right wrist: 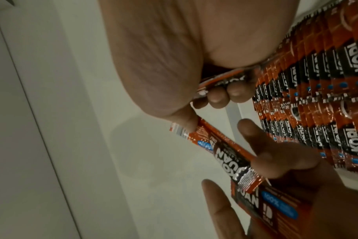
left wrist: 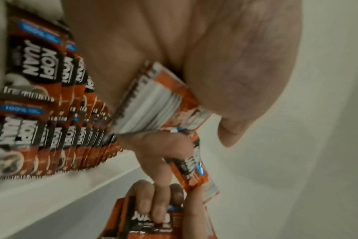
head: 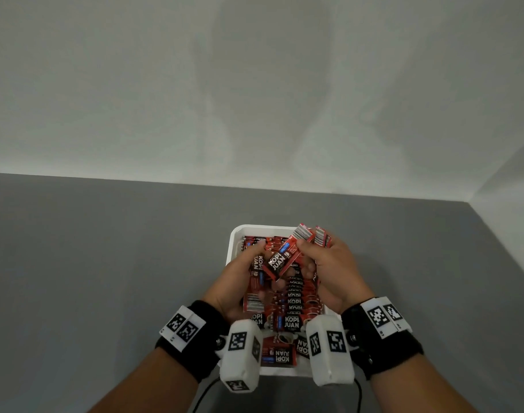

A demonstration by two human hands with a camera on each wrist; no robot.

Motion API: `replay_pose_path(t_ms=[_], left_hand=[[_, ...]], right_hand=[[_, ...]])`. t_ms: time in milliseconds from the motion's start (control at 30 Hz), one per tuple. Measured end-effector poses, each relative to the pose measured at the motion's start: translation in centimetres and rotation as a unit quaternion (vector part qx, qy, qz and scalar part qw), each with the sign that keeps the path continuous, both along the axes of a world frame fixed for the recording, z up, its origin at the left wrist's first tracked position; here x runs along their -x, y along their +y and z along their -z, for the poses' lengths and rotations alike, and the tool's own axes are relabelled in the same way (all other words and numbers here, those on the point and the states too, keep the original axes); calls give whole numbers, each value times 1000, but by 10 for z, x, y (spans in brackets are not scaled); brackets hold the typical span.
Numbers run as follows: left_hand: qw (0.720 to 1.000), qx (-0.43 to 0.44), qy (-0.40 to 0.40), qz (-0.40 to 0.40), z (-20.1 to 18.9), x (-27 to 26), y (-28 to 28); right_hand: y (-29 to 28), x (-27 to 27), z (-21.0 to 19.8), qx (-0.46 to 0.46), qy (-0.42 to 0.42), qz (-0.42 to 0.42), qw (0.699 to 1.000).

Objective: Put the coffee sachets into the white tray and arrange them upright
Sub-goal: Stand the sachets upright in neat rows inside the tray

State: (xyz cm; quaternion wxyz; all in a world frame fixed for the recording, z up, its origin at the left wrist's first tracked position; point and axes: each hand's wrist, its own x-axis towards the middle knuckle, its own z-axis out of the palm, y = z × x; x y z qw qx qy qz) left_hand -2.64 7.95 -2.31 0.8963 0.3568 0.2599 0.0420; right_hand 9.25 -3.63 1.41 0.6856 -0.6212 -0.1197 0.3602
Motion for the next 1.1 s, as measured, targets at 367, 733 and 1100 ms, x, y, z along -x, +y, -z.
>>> replay_pose_path(t_ms=[367, 733, 1100], left_hand=[[978, -186, 7, -95, -8, -1, 12], [930, -355, 70, -72, -12, -11, 9], [995, -90, 10, -39, -16, -3, 5]], right_hand=[[-9, -12, 9, 21, -21, -5, 1000], [-1, 2, 9, 202, -401, -188, 874], [6, 2, 18, 166, -294, -113, 934]])
